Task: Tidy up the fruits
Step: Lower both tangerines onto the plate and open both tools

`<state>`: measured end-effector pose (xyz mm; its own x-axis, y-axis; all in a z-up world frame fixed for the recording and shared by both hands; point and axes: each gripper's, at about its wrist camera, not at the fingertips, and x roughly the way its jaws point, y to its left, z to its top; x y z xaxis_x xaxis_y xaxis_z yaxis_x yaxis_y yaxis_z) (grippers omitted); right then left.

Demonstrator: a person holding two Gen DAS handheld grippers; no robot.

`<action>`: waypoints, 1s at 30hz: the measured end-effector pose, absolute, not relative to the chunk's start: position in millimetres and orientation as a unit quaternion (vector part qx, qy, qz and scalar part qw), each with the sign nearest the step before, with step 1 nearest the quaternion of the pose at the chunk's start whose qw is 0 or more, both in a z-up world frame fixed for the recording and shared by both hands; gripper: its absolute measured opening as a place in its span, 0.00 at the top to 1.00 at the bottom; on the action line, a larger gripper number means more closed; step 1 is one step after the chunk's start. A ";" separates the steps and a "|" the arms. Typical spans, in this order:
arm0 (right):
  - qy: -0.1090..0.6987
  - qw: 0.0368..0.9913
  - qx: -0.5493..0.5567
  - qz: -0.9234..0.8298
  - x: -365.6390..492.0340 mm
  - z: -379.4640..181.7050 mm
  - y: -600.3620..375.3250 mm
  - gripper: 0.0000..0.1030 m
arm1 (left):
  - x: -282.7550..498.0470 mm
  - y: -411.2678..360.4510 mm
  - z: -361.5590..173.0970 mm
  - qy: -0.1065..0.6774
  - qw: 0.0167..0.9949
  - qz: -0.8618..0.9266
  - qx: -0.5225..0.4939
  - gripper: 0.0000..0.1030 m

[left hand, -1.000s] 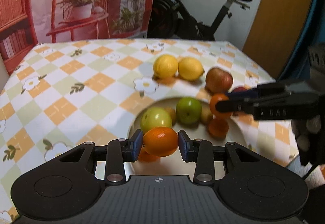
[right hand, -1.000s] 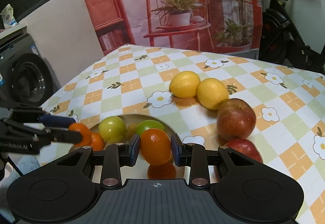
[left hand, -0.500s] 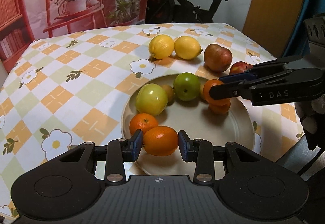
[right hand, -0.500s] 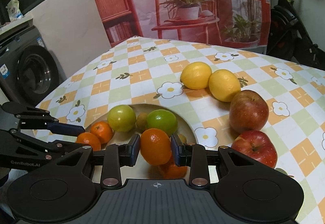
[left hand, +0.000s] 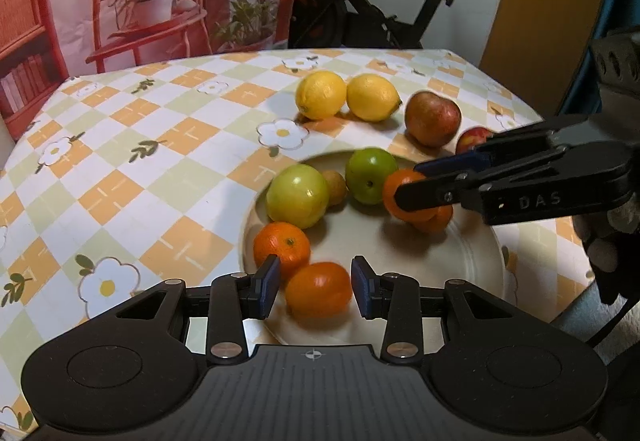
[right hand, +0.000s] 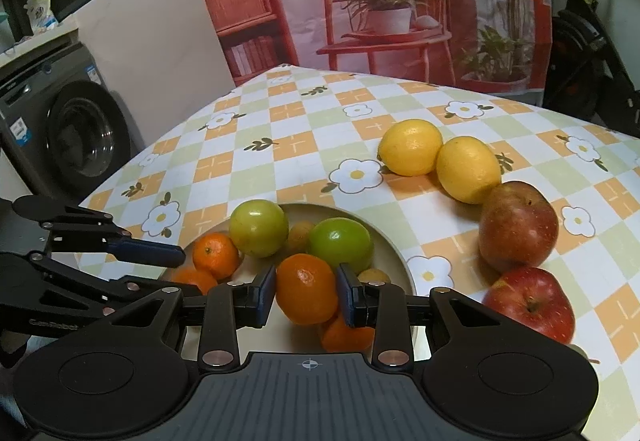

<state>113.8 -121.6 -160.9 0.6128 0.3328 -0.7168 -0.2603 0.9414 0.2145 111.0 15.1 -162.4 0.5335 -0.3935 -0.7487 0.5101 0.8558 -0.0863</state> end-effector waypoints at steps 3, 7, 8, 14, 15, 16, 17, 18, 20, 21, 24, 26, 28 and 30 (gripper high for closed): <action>0.409 0.895 0.056 0.169 116.5 -162.0 -122.6 0.70 | 113.1 17.1 -159.2 0.405 0.875 -0.259 0.061 0.60; 0.405 0.898 0.058 0.165 116.0 -160.8 -123.1 0.70 | 114.8 18.5 -155.8 0.396 0.881 -0.253 0.051 0.60; 0.402 0.899 0.061 0.163 115.3 -159.6 -124.4 0.70 | 115.2 18.8 -155.2 0.393 0.883 -0.250 0.048 0.60; 0.372 0.916 0.067 0.136 103.3 -150.3 -136.6 0.70 | 114.1 18.9 -151.7 0.365 0.905 -0.214 0.040 0.60; 0.366 0.919 0.063 0.129 100.2 -149.5 -138.0 0.70 | 114.0 19.5 -150.8 0.362 0.908 -0.207 0.035 0.60; 0.360 0.923 0.058 0.121 96.8 -148.7 -139.3 0.70 | 113.4 20.2 -150.4 0.359 0.911 -0.201 0.030 0.60; 0.353 0.927 0.055 0.113 92.7 -148.1 -141.2 0.69 | 112.1 20.5 -150.2 0.356 0.914 -0.195 0.025 0.60; 0.347 0.930 0.054 0.106 88.2 -148.0 -142.9 0.69 | 110.6 20.5 -150.7 0.352 0.916 -0.189 0.021 0.60; 0.339 0.934 0.055 0.097 81.2 -148.7 -145.6 0.69 | 106.7 19.5 -152.3 0.347 0.921 -0.178 0.017 0.60; 0.335 0.936 0.054 0.092 77.3 -149.8 -146.2 0.69 | 104.5 18.9 -153.3 0.344 0.922 -0.174 0.015 0.60; 0.326 0.941 0.045 0.081 69.1 -152.8 -146.8 0.69 | 100.1 17.5 -155.5 0.340 0.925 -0.168 0.008 0.60; 0.320 0.944 0.041 0.074 65.5 -153.4 -148.6 0.69 | 98.9 16.8 -155.3 0.334 0.928 -0.165 0.011 0.60; 0.313 0.947 0.039 0.065 63.3 -153.1 -151.0 0.69 | 98.8 18.0 -153.8 0.327 0.931 -0.161 0.008 0.60; 0.305 0.950 0.040 0.055 60.9 -152.3 -154.4 0.69 | 99.0 20.0 -153.5 0.323 0.934 -0.156 0.002 0.60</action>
